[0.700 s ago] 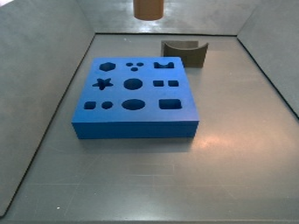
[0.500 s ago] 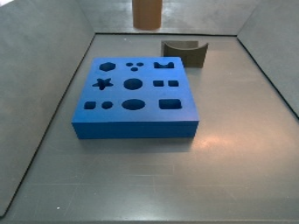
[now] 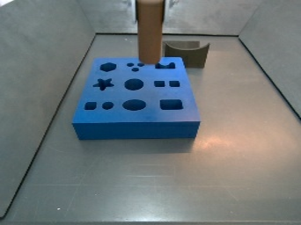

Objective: Insert the round object.

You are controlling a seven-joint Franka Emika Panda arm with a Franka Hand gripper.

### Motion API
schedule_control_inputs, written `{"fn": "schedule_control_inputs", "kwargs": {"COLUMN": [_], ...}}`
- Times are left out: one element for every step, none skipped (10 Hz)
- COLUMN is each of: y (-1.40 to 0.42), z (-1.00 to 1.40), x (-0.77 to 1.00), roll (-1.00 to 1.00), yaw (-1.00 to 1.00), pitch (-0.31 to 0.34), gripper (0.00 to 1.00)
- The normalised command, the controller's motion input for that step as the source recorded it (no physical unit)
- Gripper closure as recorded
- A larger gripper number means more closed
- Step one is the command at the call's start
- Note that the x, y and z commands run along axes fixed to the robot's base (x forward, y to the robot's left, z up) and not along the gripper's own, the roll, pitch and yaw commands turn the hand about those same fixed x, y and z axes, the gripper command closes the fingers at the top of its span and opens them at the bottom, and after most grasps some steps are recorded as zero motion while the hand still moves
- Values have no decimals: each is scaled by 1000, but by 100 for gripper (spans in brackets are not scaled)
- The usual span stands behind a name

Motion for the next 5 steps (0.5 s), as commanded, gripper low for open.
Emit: {"fn": "schedule_control_inputs", "kwargs": {"y": [377,343,291,226,0], "z": [-691,-729,-549,-511,-306], "x": [-254,-160,0,-89,-77], "roll": [-196,-147,-141,-133,-110], "yaw": [-297,-294,-214,-223,-111], "pitch": [-123,-124,-103,-114,-74], "gripper": [100,100,100,100,100]}}
